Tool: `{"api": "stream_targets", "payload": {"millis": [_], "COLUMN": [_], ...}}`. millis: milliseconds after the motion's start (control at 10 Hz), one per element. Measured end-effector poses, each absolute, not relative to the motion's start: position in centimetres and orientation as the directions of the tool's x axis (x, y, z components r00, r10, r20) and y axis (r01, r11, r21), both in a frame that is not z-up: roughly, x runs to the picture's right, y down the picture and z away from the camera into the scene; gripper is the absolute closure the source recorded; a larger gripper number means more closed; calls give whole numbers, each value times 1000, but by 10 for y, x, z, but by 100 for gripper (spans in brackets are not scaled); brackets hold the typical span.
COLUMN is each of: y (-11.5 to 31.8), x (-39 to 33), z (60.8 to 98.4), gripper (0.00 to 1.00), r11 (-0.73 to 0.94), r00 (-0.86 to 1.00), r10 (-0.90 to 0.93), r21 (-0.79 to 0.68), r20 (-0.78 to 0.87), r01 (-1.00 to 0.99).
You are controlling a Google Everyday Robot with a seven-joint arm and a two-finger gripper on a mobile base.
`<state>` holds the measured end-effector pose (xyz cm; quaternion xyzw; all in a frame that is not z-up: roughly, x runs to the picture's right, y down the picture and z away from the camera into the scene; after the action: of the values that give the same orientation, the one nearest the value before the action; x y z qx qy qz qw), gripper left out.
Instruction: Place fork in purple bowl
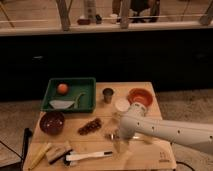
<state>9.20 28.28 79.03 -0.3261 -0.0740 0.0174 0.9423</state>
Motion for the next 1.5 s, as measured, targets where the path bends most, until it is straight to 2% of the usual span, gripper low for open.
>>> {"api": "stream_targets", "payload": {"millis": [100,200,800,900,1000,1500], "y": [285,289,286,286,287,288], "x": [95,98,106,108,110,109], "z": [793,797,797,796,794,796], "gripper": [21,27,90,96,100,100], "r11": [784,780,777,775,772,770], "r00": [988,987,985,986,986,981], "r10": [88,95,113,113,115,129], "r21": [-621,-626,-629,-632,-636,-638], "r20": [127,127,129,125,123,143], "r01": [10,5,-6,-8,-10,-8]}}
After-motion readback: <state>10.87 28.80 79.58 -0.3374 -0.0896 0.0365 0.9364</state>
